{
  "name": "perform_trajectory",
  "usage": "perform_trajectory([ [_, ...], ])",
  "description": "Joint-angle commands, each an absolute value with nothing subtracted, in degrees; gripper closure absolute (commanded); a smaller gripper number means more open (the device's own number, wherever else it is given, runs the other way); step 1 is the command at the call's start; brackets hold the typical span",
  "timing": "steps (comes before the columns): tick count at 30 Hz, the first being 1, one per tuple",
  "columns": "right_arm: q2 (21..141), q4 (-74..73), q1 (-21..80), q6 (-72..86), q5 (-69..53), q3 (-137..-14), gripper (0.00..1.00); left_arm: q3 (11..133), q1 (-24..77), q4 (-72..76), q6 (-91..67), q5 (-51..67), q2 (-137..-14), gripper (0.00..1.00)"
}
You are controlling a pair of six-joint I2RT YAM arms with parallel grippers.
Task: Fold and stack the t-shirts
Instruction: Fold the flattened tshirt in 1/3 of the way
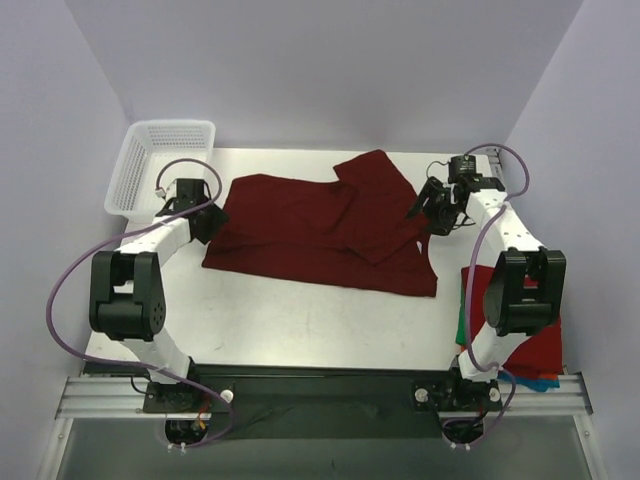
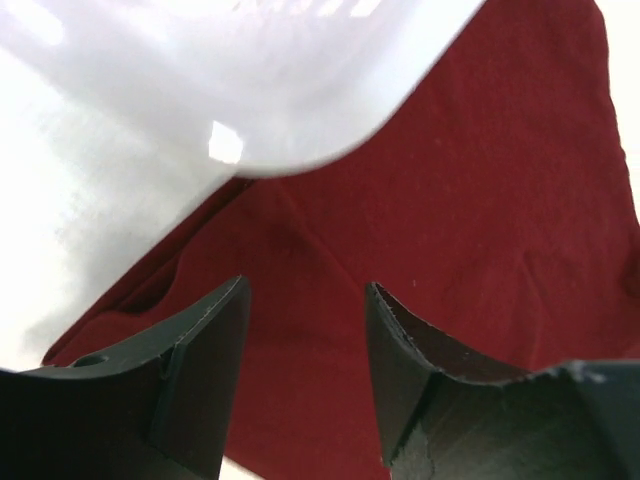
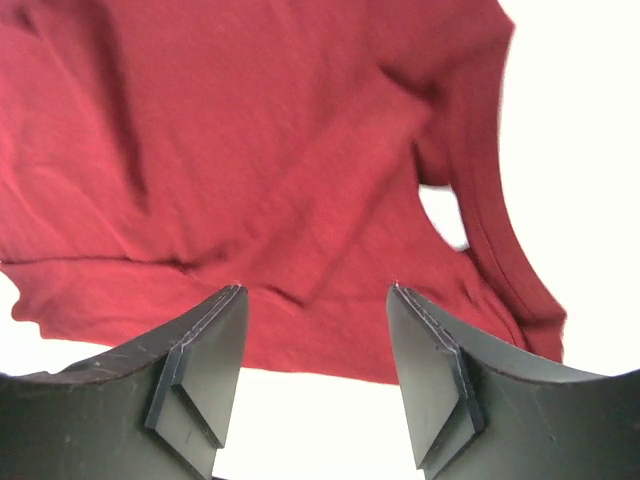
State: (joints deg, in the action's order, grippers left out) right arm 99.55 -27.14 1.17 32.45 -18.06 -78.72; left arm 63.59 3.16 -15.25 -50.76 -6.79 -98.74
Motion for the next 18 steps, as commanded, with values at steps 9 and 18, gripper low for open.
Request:
perform_trajectory([
  [9, 71.56, -22.77, 2.55, 41.83, -11.07, -47.22, 0.48, 47.56, 3.08, -17.32, -54.49, -12.83, -77.53, 0.46],
  [18, 69.34, -16.54, 2.37, 43.42, -9.14, -34.1, 0.49, 35.6, 3.16, -7.3, -53.44, -8.27, -75.41, 0.47],
])
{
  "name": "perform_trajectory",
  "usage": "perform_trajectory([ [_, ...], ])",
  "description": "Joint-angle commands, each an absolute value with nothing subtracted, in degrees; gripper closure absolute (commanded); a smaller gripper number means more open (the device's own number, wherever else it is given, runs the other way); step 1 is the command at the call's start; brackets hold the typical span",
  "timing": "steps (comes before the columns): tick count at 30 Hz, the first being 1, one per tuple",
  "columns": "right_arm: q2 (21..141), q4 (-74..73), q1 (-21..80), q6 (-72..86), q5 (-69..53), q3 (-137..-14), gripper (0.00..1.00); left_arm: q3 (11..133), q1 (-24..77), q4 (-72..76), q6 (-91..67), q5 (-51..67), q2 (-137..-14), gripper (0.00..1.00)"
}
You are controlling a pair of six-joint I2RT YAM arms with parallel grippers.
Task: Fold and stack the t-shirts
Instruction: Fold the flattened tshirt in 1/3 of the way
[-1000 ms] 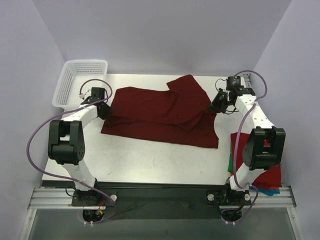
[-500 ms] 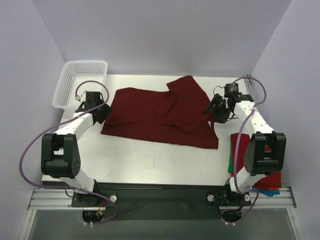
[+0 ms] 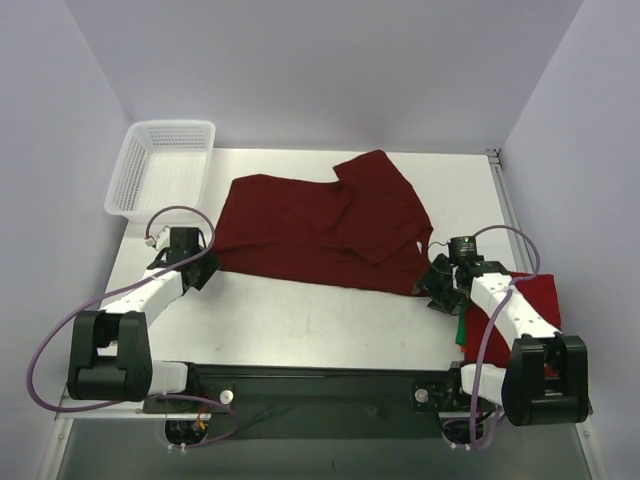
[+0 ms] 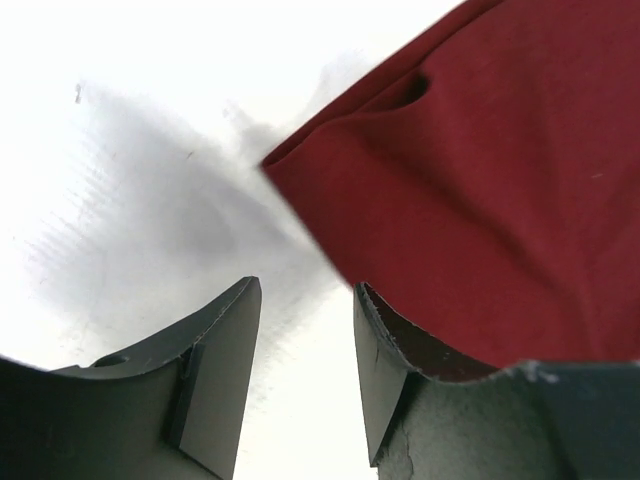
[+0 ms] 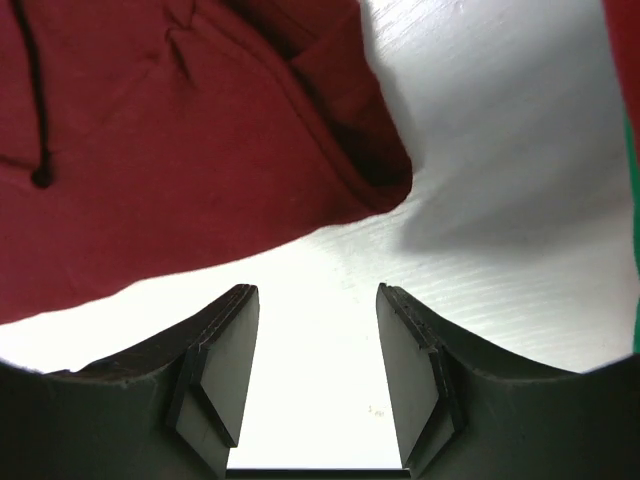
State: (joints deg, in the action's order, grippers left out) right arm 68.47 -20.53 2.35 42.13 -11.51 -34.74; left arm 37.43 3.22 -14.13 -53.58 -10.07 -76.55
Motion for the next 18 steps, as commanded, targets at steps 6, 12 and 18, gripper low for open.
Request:
perform_trajectory([
  [6, 72.95, -12.57, 2.11, 43.33, -7.12, -34.19, 0.47, 34.63, 2.81, -4.31, -52.73, -7.82, -76.9, 0.44],
  [12, 75.14, -11.61, 2.02, 43.15, -7.38, -34.28, 0.46, 34.36, 2.64, -3.52, -52.74, -9.32, -79.62, 0.44],
  [18, 76.55, -11.25, 2.02, 42.1, -6.86, -34.54, 0.51, 34.37, 2.37, 1.66, -52.3, -8.79, -82.26, 0.43],
])
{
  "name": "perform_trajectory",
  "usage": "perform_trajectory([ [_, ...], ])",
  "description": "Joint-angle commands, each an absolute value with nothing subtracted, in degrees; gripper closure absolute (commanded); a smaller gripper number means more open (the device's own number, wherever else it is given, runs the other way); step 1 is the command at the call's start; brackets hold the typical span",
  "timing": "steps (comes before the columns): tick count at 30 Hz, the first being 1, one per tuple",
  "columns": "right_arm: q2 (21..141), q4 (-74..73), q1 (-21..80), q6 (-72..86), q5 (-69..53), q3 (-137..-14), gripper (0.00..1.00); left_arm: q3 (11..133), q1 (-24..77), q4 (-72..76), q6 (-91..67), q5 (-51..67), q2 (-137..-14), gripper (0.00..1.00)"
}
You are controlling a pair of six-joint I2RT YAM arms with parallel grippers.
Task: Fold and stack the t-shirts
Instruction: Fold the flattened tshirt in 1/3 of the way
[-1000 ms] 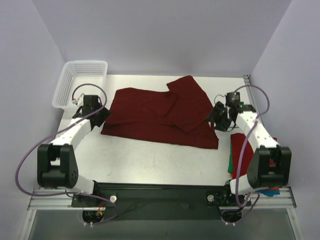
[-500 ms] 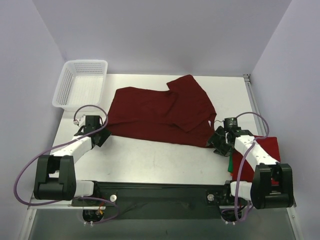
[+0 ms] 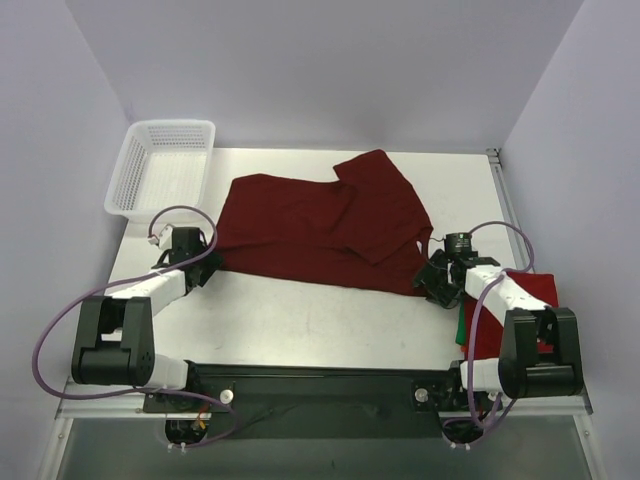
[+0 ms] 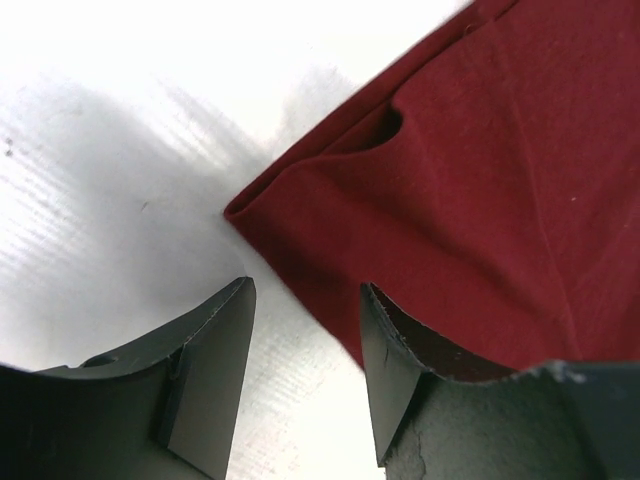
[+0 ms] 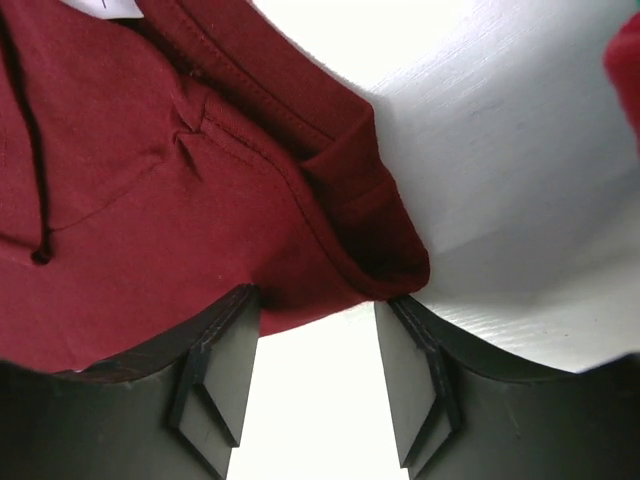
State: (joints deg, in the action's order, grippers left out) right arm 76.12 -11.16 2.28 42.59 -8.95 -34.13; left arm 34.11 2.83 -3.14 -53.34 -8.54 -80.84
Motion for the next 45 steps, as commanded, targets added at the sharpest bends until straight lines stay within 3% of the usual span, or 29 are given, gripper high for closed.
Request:
perform_trajectory([
  [1, 76.55, -11.25, 1.93, 41.93, -6.68, -34.63, 0.51, 34.54, 2.46, 2.37, -52.12, -9.14, -82.61, 0.44],
  [6, 78.13, -11.25, 2.02, 41.4, -6.77, -35.51, 0.6, 35.77, 2.37, 1.24, -51.68, -10.98, -83.93, 0.45],
  [8, 78.57, -11.34, 1.93, 41.31, -6.86, -35.86, 0.67, 35.95, 2.46, 0.53, -51.68, -12.3, -84.29, 0.5],
  [9, 78.57, -11.34, 1.93, 41.4, -6.77, -36.12, 0.7, 36.03, 2.46, 0.44, -51.59, -12.91, -84.46, 0.6],
  [11, 78.75, -12.21, 1.93, 41.22, -6.77, -36.82, 0.87, 36.56, 2.37, 0.09, -51.59, -14.59, -84.99, 0.67],
  [12, 78.84, -12.74, 1.93, 41.22, -6.59, -37.61, 0.96, 37.61, 2.37, -1.91, -51.68, -14.94, -85.25, 0.81],
  [15, 77.7, -15.46, 1.93, 40.87, -6.5, -38.67, 1.0, 39.46, 2.37, -5.62, -51.68, -16.52, -85.69, 1.0],
  [25, 63.3, -27.59, 0.35, 40.08, -9.31, -36.83, 1.0, 39.03, 2.81, -24.5, -53.44, -20.48, -71.75, 1.0],
  [39, 38.07, -41.83, 0.17, 45.79, -13.8, -24.88, 1.0, 26.46, 3.25, -34.89, -56.25, -16.61, -50.81, 1.0],
  [41, 36.22, -43.41, 0.17, 45.36, -13.97, -25.05, 0.9, 26.63, 3.25, -35.42, -56.34, -16.26, -50.01, 0.94],
  [42, 35.86, -43.85, 0.18, 45.26, -13.97, -25.14, 0.74, 26.72, 3.25, -35.59, -56.25, -16.0, -49.75, 0.84],
  [43, 35.69, -44.12, 0.18, 45.0, -13.97, -25.83, 0.65, 27.33, 3.34, -36.12, -56.25, -15.82, -48.96, 0.67],
  [45, 35.33, -44.73, 0.26, 43.69, -13.71, -26.89, 0.49, 28.3, 3.25, -36.47, -55.64, -15.47, -48.26, 0.54],
])
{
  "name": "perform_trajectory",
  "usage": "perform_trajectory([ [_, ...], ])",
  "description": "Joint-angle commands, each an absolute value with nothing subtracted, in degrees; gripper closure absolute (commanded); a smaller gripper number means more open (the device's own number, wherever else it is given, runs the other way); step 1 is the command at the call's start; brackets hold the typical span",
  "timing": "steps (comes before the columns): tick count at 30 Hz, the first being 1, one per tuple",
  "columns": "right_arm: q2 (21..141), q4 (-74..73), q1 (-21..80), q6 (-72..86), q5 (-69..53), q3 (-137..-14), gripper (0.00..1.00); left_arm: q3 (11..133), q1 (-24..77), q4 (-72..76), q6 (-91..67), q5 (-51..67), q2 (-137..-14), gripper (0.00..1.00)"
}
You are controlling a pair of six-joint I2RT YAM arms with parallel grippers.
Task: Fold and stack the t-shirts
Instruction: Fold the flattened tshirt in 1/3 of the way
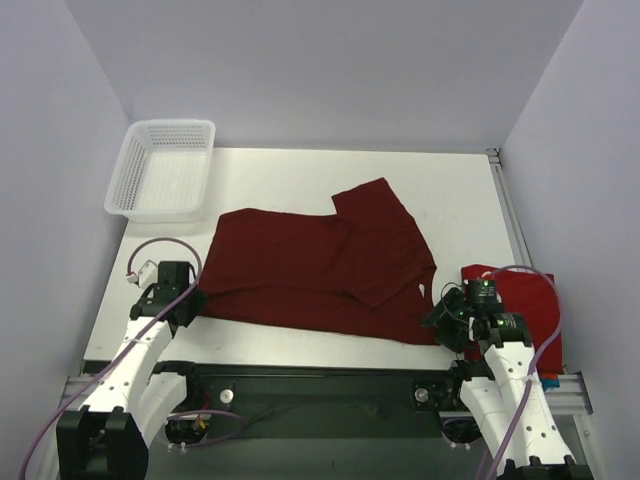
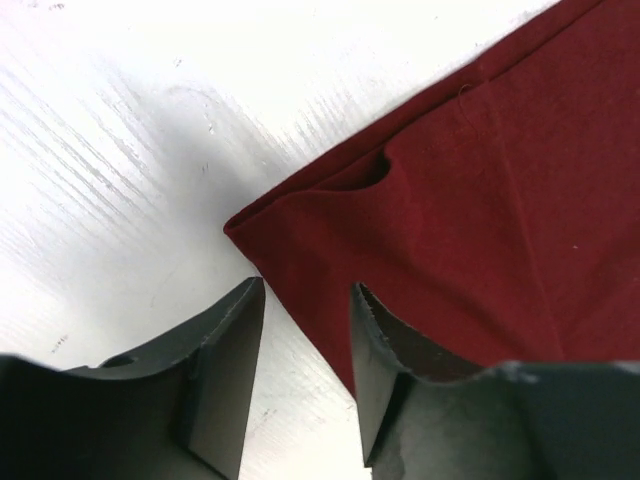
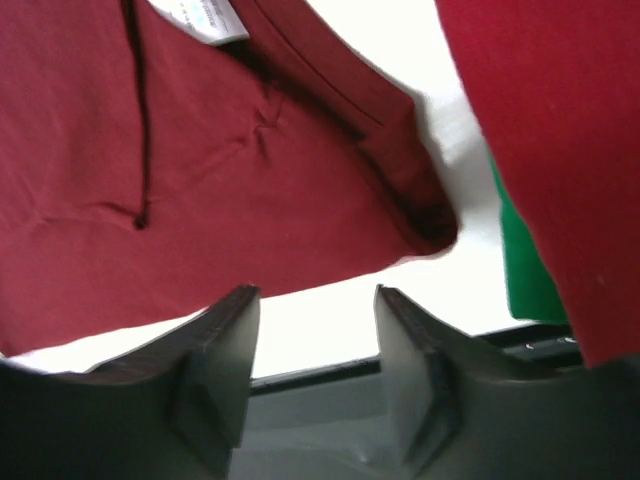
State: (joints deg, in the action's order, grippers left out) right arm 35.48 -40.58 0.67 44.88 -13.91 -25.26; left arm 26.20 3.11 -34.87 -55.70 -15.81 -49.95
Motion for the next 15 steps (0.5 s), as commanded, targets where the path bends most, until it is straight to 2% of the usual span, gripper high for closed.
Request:
perform_trajectory([
  [1, 35.33, -45.0, 0.61, 43.33, -13.19, -28.29, 0.46, 29.61, 3.25, -36.39, -54.68, -15.38, -47.73, 0.49],
  [3, 35.68, -44.56, 1.4, 42.81, -12.22, -29.53, 0.44, 30.93, 3.25, -36.13, -53.62, -14.77, -47.55, 0.47],
  [6, 38.13, -41.06, 5.52, 44.72, -10.82, -31.11, 0.49, 32.86, 3.86, -34.28, -51.77, -12.93, -48.6, 0.48],
  [9, 43.31, -35.78, 13.6, 47.01, -6.35, -32.51, 0.51, 34.45, 6.41, -32.08, -50.98, -13.01, -50.97, 0.49],
  [12, 48.68, -27.97, 20.27, 50.09, -4.93, -32.35, 0.59, 35.24, 9.31, -30.76, -50.62, -13.36, -53.26, 0.5],
  [15, 55.0, -21.54, 25.37, 52.82, -2.65, -33.04, 0.6, 35.33, 10.9, -28.75, -50.54, -12.92, -54.4, 0.51],
])
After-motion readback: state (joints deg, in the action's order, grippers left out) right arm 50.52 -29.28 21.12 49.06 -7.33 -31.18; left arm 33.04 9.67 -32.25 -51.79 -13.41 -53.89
